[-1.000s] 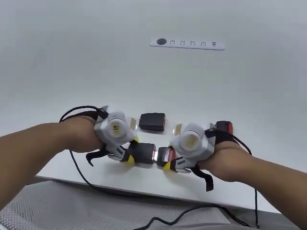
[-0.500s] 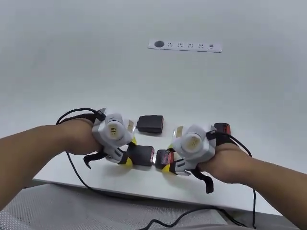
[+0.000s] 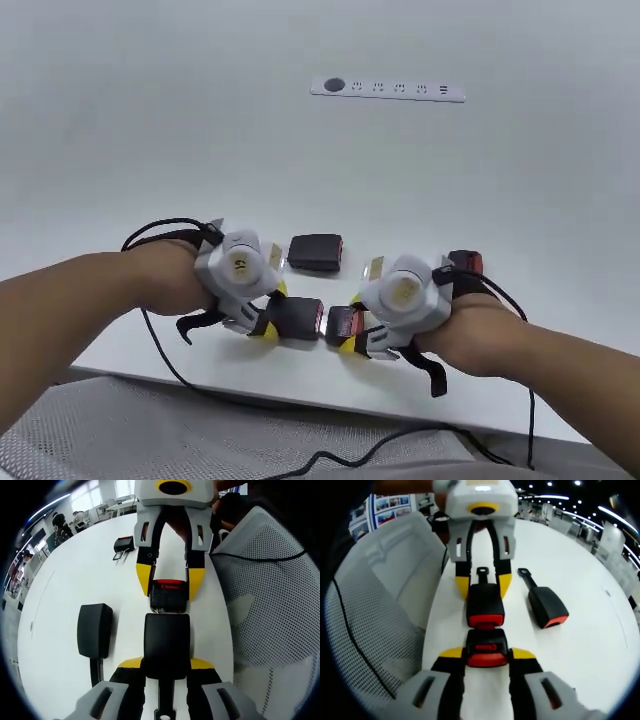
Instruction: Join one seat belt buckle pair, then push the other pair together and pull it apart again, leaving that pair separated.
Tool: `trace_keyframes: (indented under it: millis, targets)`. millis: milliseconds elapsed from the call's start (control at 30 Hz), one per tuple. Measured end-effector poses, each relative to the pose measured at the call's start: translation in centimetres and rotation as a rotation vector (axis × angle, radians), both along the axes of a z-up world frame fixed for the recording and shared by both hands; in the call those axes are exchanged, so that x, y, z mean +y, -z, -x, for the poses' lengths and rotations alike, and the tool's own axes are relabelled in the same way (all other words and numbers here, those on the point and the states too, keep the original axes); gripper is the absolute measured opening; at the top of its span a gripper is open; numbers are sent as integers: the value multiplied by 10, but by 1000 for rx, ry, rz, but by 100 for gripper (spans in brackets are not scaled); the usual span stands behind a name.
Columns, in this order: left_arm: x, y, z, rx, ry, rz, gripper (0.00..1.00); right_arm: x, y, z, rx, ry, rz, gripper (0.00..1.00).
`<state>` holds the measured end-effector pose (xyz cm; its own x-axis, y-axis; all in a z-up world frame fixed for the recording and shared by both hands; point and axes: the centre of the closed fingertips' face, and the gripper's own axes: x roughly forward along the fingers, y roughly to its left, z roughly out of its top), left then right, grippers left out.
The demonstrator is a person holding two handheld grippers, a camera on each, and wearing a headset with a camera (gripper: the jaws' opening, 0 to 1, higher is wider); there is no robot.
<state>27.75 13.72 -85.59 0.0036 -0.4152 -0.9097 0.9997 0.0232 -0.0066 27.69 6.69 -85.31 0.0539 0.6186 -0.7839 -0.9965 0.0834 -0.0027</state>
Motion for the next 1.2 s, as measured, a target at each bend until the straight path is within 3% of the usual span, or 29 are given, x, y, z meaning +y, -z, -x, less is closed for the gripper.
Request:
trace_keyframes:
  millis: [1200]
  targets:
    - [0, 2, 0, -1, -18, -7, 32, -3, 0, 2, -12, -6, -4, 32]
